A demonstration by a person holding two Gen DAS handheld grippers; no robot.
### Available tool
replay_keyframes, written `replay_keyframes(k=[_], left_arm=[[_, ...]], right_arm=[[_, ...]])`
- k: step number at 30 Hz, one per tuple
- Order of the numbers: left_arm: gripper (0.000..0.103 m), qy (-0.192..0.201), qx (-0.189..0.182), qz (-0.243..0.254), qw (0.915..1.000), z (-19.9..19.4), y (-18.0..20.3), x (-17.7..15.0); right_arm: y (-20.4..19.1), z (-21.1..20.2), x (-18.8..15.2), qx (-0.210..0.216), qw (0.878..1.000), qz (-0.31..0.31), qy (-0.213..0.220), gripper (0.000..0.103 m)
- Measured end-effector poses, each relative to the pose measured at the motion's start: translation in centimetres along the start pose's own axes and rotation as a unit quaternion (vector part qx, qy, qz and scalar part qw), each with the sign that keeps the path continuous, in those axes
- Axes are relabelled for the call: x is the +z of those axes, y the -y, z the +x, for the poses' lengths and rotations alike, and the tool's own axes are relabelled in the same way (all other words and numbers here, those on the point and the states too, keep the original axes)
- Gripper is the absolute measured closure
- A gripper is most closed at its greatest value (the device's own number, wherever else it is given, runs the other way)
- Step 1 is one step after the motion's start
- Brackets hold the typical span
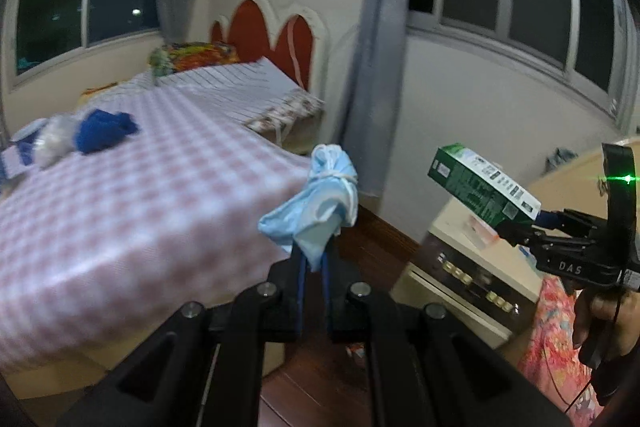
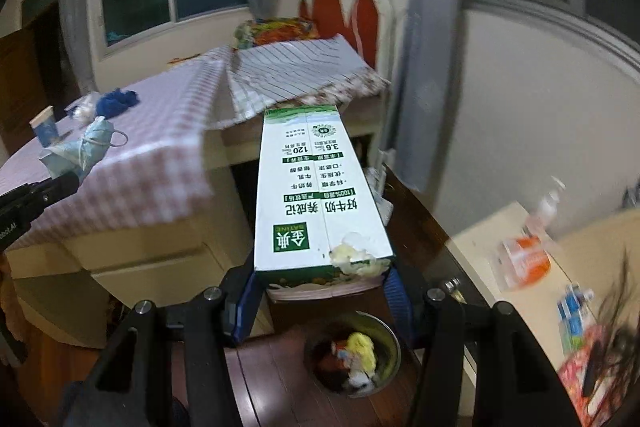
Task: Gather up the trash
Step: 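Carry the face mask and green milk carton over the black trash bin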
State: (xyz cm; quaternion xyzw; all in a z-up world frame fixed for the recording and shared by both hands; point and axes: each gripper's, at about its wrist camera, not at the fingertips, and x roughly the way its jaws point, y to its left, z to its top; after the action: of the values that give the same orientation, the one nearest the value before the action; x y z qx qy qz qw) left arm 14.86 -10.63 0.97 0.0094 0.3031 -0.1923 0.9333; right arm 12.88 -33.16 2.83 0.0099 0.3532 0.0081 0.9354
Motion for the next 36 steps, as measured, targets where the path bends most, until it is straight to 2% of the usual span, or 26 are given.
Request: replay_keyframes(k=[8,16,25,36], left_arm=[[0.095,-0.05,-0.038,0.026,0.9977,5.0,5.6,-2.8],[0.095,-0.12,-0.058,0.043,0.9901,11.3,9.0,-6.8],[0.095,-0.204,-0.074,0.058,0.9743,18.8,11.8,-12.0],[0.095,-0.286,-0.086,0.06,0.9524,25.4,11.4,-17.6]], right_arm=[[5.6,2.3,-5.0,-0.025,0.998,0.028,-0.04,0.046],[9.3,7.0,-10.4,-0.028,0.994,0.05,-0.095,0.046],[11.9,13.4,-15.6,-0.019,0.986,0.064,-0.156,0.046],[11.9,20.7,-20.5,0.002,0.971,0.053,-0.234,0.046]])
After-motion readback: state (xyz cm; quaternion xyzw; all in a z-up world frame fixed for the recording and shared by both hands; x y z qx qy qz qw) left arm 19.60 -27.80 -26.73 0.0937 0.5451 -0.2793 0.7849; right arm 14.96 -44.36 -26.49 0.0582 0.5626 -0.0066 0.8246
